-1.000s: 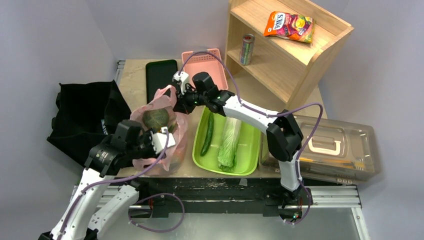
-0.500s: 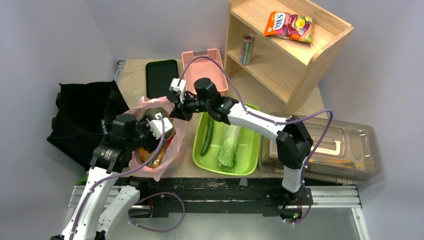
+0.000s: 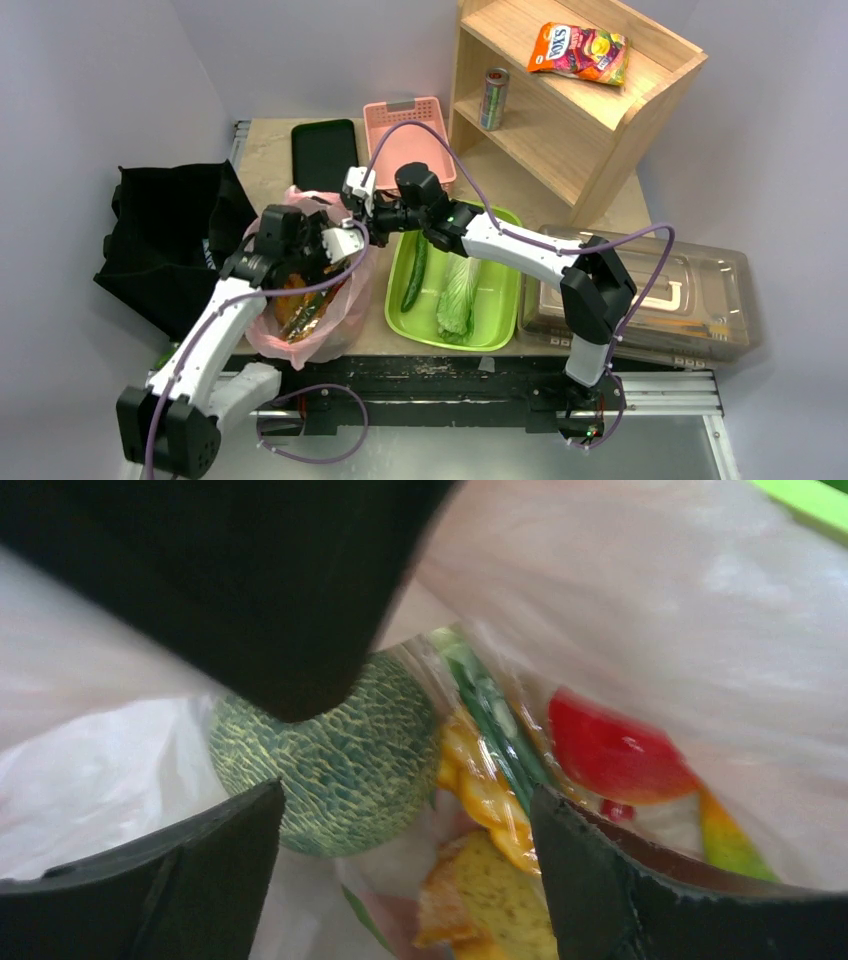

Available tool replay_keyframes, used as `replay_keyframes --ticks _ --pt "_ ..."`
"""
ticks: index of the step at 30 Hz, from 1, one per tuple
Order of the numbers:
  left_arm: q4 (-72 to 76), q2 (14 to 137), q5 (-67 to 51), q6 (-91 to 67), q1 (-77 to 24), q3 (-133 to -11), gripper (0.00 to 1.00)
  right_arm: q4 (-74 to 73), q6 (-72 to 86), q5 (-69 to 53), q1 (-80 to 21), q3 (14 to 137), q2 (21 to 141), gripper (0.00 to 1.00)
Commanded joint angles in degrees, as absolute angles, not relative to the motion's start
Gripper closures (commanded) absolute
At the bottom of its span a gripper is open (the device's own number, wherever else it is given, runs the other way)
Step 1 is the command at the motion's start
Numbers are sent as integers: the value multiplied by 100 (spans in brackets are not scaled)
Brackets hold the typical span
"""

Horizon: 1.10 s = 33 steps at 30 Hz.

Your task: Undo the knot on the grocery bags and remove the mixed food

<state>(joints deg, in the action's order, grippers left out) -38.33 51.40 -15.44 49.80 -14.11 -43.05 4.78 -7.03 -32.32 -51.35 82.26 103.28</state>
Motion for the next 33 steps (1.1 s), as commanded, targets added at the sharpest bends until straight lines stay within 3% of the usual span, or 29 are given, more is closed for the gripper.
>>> replay_keyframes --ticks 1,13,18,27,33 --pt "-2835 5849 -1232 4521 -1303 -4819 9 661 -763 -3273 -5109 8166 10233 100" --pt "-1992 7294 -979 4645 -1109 -4924 2 478 217 -3442 -4729 8551 10774 100" --pt "-2359 7078 -1185 5247 -1002 -4921 1 413 403 -3338 -4563 8674 10933 100" --pt "-3328 7152 -328 6357 -570 -4709 6 316 307 -3256 -4412 8669 10991 100" --pt "-3043 7530 -537 6299 -684 -4532 1 259 227 -3265 -4420 8636 11090 100"
